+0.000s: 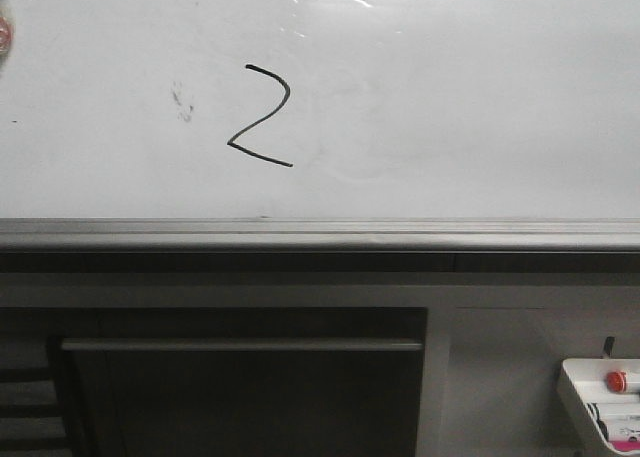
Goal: Write number 2 on whiteboard
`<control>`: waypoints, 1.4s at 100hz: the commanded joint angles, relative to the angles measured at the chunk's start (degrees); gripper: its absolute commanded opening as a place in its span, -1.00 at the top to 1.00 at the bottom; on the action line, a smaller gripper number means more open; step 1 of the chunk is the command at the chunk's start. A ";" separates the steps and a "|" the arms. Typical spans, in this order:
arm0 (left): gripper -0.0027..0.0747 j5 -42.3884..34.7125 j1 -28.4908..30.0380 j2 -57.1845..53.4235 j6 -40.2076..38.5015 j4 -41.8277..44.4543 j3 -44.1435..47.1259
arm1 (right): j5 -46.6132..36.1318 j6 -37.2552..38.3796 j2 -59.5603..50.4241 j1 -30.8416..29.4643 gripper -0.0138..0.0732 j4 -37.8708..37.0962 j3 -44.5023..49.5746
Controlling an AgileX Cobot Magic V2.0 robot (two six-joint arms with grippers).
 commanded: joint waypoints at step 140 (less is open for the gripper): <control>0.98 -3.81 -0.51 -1.55 -2.61 1.13 1.87 | -37.77 -0.21 -22.52 -17.98 0.85 -1.90 32.55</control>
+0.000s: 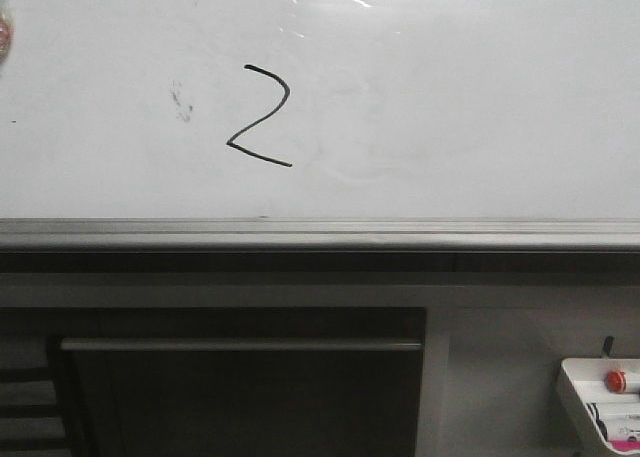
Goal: Write number 2 on whiteboard
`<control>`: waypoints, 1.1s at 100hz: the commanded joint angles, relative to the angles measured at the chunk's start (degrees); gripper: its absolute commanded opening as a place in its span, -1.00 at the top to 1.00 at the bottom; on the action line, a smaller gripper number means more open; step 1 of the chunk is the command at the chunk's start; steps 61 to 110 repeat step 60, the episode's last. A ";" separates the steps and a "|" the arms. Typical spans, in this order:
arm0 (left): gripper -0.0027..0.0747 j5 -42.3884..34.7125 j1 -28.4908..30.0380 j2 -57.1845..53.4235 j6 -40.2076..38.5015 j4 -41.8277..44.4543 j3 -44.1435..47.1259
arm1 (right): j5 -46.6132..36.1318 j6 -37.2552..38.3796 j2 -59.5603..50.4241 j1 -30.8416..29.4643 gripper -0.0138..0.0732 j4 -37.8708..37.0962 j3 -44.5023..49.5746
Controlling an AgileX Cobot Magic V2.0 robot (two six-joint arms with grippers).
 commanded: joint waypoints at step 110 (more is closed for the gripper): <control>0.98 -4.22 -0.39 -1.55 -0.47 0.03 1.87 | -5.77 -0.30 -2.36 -0.47 0.85 -1.39 1.61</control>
